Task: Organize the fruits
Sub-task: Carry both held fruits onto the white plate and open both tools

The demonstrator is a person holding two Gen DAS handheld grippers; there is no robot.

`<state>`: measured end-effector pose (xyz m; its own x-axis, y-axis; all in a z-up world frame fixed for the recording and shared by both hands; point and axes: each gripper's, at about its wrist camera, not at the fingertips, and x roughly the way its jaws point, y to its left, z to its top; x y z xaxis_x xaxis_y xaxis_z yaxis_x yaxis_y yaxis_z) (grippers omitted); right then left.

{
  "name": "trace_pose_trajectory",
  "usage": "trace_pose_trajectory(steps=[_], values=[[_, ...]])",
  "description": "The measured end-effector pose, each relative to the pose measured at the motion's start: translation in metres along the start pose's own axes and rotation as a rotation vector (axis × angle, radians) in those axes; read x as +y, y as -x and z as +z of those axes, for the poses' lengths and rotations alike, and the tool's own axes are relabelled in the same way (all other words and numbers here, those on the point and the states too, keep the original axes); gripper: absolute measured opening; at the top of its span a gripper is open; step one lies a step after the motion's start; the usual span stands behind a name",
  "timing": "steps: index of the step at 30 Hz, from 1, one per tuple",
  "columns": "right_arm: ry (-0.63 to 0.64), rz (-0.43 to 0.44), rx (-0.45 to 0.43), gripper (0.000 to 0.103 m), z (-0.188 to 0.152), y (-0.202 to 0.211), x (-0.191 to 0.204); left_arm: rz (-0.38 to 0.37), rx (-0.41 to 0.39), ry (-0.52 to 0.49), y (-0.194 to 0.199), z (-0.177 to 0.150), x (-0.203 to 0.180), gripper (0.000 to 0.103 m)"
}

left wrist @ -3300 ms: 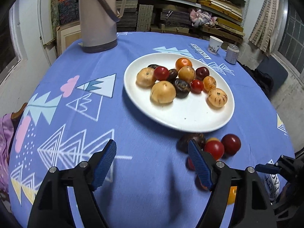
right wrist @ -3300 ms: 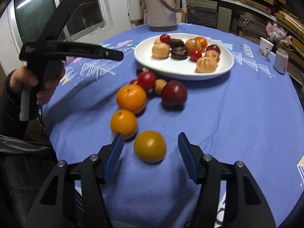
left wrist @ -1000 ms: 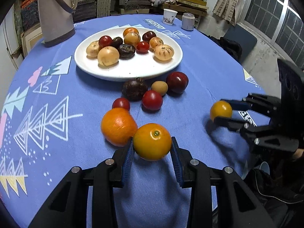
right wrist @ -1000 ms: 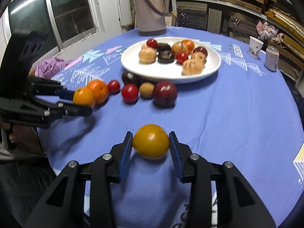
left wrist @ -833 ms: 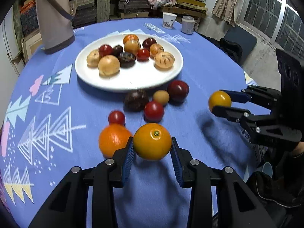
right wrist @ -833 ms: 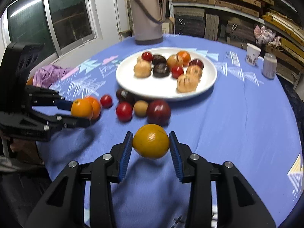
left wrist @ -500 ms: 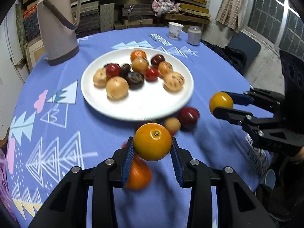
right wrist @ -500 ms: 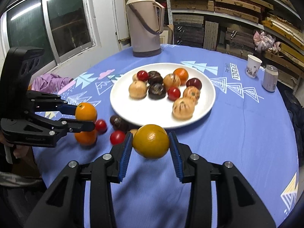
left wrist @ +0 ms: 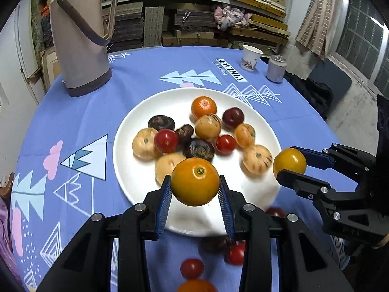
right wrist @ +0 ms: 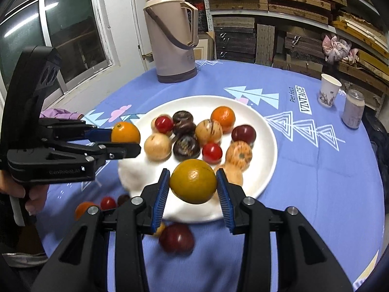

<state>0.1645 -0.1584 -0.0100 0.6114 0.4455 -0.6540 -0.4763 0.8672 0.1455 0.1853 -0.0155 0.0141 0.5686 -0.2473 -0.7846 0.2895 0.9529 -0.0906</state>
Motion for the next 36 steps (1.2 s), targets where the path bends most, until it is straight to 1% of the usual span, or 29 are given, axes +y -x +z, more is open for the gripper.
trace_pose_trajectory(steps=[6,9,17,21,23,24,25,26,27,28,29,32,36], values=[[-0.026,-0.016,0.008,0.038,0.020,-0.024,-0.012,0.015,0.008,0.027,-0.020,0.018,0.008,0.038],[-0.035,-0.021,0.018,0.038,0.025,-0.035,-0.015,0.037,0.002,0.035,-0.027,0.024,0.012,0.038],[-0.029,-0.043,0.040,0.038,0.037,-0.060,-0.022,0.021,0.013,0.069,-0.041,0.033,0.022,0.038],[-0.011,-0.071,0.045,0.038,0.044,-0.070,-0.025,0.011,0.003,0.076,-0.045,0.041,0.022,0.038],[-0.020,-0.067,0.046,0.039,0.047,-0.076,-0.029,0.010,-0.003,0.074,-0.046,0.044,0.021,0.038],[-0.033,-0.063,0.031,0.039,0.049,-0.078,-0.033,0.014,-0.011,0.070,-0.047,0.046,0.021,0.038],[-0.043,-0.061,0.026,0.041,0.049,-0.079,-0.035,0.014,-0.017,0.073,-0.047,0.047,0.021,0.040],[-0.056,-0.058,0.025,0.044,0.049,-0.080,-0.038,0.007,-0.019,0.083,-0.046,0.048,0.022,0.044],[-0.070,-0.052,0.020,0.046,0.050,-0.079,-0.040,-0.004,-0.018,0.097,-0.045,0.048,0.024,0.052],[-0.086,-0.041,0.010,0.046,0.049,-0.077,-0.042,-0.011,-0.023,0.107,-0.044,0.049,0.025,0.058],[-0.090,-0.035,0.005,0.048,0.049,-0.075,-0.042,-0.013,-0.035,0.113,-0.041,0.049,0.025,0.058],[-0.078,-0.030,-0.015,0.053,0.046,-0.066,-0.039,-0.016,-0.054,0.089,-0.032,0.048,0.021,0.058],[-0.075,-0.025,-0.026,0.054,0.040,-0.052,-0.036,-0.009,-0.055,0.071,-0.027,0.044,0.017,0.058]])
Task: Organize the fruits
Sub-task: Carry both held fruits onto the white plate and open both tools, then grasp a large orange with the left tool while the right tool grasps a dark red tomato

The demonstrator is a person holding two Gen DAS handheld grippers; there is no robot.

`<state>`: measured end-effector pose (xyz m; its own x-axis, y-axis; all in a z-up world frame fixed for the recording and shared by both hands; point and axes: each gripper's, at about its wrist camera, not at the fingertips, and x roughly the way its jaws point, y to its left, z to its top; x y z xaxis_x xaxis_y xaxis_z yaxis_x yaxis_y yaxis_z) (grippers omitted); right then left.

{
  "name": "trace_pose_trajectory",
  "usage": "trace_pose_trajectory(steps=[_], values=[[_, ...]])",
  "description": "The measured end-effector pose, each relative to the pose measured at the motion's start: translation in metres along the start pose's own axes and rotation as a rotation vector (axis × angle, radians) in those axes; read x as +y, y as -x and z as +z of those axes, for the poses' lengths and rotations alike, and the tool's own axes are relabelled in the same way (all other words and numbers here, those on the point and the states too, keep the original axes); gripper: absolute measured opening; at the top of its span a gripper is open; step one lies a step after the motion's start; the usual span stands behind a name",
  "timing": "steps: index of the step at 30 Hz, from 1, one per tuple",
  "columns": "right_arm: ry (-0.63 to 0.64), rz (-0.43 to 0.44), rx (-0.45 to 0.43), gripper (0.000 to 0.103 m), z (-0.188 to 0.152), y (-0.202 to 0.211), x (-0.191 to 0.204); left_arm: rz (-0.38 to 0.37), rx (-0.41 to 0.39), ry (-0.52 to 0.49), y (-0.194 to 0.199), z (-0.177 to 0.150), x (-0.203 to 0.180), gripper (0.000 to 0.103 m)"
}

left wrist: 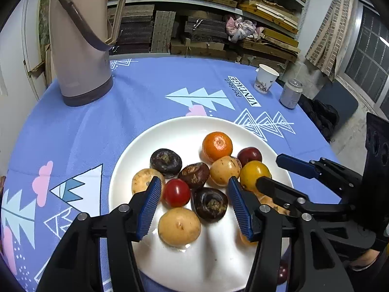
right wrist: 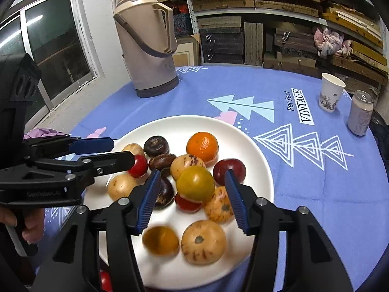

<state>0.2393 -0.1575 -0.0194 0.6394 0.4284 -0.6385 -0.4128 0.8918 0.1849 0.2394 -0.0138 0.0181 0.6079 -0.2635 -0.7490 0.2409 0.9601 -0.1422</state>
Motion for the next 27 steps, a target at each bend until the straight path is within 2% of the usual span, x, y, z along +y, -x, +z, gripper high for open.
trace_pose_trajectory(steps=[5,7,9,15,17,21,27], values=[[0.001,0.000,-0.009,0.054,-0.011,0.020,0.002,0.019,0.000,-0.009,0.010,-0.010,0.001,0.058],[-0.009,-0.001,-0.018,0.057,-0.018,0.030,0.001,0.034,0.001,-0.017,0.016,-0.017,0.001,0.058],[-0.019,-0.002,-0.022,0.065,-0.028,0.042,0.001,0.055,0.001,-0.034,0.024,-0.027,0.002,0.059],[0.039,0.007,0.000,0.065,-0.063,0.068,0.018,0.070,0.019,-0.049,0.046,-0.066,0.005,0.060],[0.057,0.016,0.018,0.065,-0.077,0.073,0.026,0.073,0.026,-0.048,0.053,-0.080,0.007,0.065],[0.103,0.018,0.071,0.065,-0.103,0.071,0.043,0.065,0.018,-0.008,0.066,-0.102,0.015,0.068],[0.090,0.007,0.097,0.060,-0.117,0.065,0.045,0.076,0.024,0.035,0.077,-0.123,0.023,0.068]])
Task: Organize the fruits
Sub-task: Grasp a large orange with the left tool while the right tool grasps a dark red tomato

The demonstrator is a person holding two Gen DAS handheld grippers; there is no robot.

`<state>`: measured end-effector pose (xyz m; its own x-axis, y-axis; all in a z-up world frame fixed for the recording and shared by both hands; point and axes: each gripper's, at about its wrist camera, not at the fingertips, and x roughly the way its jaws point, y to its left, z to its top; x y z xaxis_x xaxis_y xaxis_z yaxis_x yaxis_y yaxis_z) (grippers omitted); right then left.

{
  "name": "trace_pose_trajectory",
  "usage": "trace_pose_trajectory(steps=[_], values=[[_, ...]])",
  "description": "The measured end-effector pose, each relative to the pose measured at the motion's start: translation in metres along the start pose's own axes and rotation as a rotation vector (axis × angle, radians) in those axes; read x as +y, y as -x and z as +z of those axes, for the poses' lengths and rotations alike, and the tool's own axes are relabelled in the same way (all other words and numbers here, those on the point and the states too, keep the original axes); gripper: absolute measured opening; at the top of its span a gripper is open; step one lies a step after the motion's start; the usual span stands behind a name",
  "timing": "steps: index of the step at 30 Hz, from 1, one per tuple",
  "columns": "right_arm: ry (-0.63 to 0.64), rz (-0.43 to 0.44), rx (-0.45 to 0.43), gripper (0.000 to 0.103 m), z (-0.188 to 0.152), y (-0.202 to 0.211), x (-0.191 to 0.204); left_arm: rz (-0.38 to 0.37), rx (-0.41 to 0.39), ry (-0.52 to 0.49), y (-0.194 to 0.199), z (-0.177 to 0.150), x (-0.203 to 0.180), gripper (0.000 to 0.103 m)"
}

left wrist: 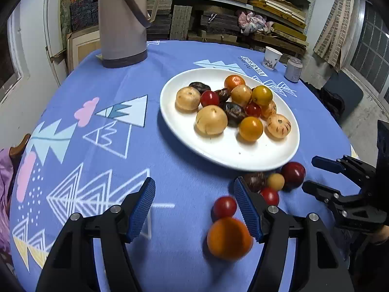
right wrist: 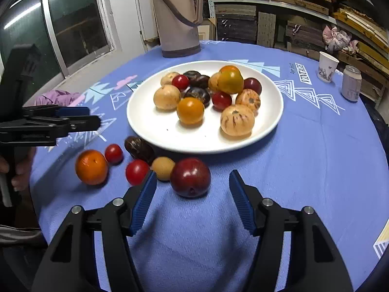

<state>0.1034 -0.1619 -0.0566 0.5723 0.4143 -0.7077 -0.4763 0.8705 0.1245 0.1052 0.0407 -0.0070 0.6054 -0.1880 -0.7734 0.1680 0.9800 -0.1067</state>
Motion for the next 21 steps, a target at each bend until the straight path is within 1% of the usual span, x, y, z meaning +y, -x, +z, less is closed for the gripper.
trace_pose_trajectory(steps=[2,6,8,12,13,15,21], values=[[-0.001,-0.015,0.012,0.060,-0.002,-0.005,0.000,0.001,0.002,0.002,0.002,-0.003,0.002,0.068],[-0.009,-0.016,0.029,0.060,-0.004,-0.013,0.000,0.005,0.006,0.011,0.005,-0.009,0.003,0.068],[-0.019,-0.007,0.048,0.057,-0.003,-0.018,-0.001,0.008,0.009,0.011,0.006,-0.011,0.002,0.068],[-0.060,0.013,0.066,0.057,0.001,-0.024,-0.007,0.007,0.013,0.010,0.008,-0.016,0.000,0.069],[-0.059,0.013,0.065,0.055,0.003,-0.025,-0.007,0.004,0.013,0.008,0.009,-0.016,-0.001,0.069],[-0.052,0.026,0.070,0.039,0.004,-0.028,-0.005,-0.008,0.016,0.000,0.011,-0.019,-0.004,0.069],[-0.062,0.012,0.072,0.039,0.002,-0.025,-0.002,-0.060,0.025,-0.051,0.015,-0.028,-0.020,0.071]])
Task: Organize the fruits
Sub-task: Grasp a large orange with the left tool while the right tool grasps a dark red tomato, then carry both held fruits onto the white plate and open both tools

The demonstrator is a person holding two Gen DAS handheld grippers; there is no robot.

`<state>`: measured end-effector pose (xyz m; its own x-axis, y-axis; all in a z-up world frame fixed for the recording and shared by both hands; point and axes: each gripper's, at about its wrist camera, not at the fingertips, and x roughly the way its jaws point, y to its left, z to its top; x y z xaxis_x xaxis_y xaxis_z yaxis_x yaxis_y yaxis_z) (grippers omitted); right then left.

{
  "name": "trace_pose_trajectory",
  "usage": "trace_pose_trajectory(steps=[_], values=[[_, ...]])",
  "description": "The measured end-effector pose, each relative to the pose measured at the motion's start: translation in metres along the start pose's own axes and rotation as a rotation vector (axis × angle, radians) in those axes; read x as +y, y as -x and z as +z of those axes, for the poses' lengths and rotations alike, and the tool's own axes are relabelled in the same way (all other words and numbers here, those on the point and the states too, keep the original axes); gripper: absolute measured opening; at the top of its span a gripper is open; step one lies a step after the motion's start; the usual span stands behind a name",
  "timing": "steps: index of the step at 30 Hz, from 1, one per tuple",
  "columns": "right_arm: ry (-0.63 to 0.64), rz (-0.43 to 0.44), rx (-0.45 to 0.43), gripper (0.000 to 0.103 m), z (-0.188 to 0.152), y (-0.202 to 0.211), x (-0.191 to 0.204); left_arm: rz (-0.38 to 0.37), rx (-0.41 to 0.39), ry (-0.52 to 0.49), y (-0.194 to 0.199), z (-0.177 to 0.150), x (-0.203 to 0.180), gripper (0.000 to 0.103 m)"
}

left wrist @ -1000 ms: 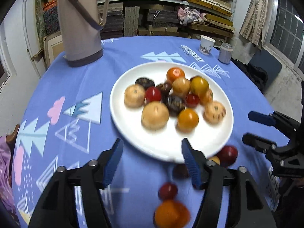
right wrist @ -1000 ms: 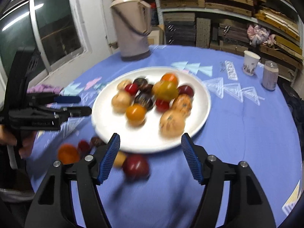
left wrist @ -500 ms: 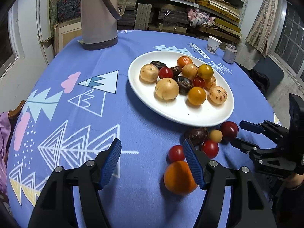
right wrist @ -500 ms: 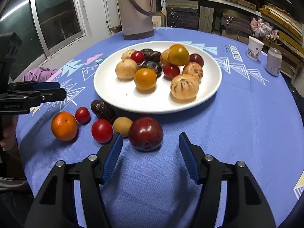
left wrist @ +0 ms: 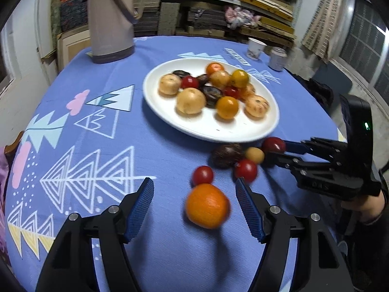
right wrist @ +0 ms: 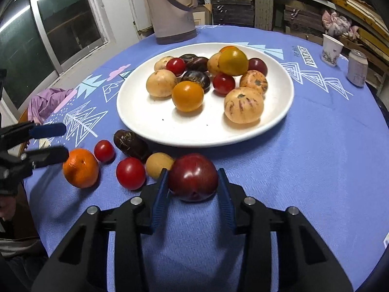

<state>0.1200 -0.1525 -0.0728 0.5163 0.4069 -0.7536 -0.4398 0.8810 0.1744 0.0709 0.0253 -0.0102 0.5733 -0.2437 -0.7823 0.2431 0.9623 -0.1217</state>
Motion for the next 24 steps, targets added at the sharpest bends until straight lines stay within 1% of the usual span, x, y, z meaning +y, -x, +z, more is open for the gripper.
trace_pose_trajectory(steps=[3,6,9,12,16,17,19,22,24], values=[[-0.024,0.001,-0.017,0.039,-0.005,0.010,-0.005,-0.018,0.015,-0.023,-0.004,-0.006,-0.009,0.071],[-0.037,-0.009,-0.022,0.039,-0.011,0.017,-0.010,-0.015,0.031,-0.053,-0.010,-0.010,-0.016,0.071],[-0.053,-0.013,-0.023,0.039,-0.015,0.020,-0.016,-0.005,0.051,-0.039,-0.018,-0.011,-0.015,0.071],[-0.055,-0.012,-0.021,0.039,-0.019,0.020,-0.017,-0.014,0.046,-0.030,-0.020,-0.010,-0.012,0.071],[-0.059,-0.005,-0.033,0.039,-0.019,0.022,-0.016,-0.017,0.057,-0.030,-0.024,-0.010,-0.013,0.068],[-0.056,-0.004,-0.038,0.039,-0.019,0.024,-0.016,-0.022,0.053,-0.033,-0.023,-0.010,-0.013,0.065],[-0.049,-0.002,-0.043,0.039,-0.020,0.027,-0.014,-0.020,0.056,-0.032,-0.026,-0.011,-0.012,0.047],[-0.051,-0.003,-0.046,0.039,-0.021,0.029,-0.013,-0.042,0.071,0.023,-0.028,-0.011,-0.005,0.047],[-0.053,-0.002,-0.046,0.039,-0.022,0.029,-0.014,-0.038,0.070,0.016,-0.028,-0.012,-0.006,0.047]])
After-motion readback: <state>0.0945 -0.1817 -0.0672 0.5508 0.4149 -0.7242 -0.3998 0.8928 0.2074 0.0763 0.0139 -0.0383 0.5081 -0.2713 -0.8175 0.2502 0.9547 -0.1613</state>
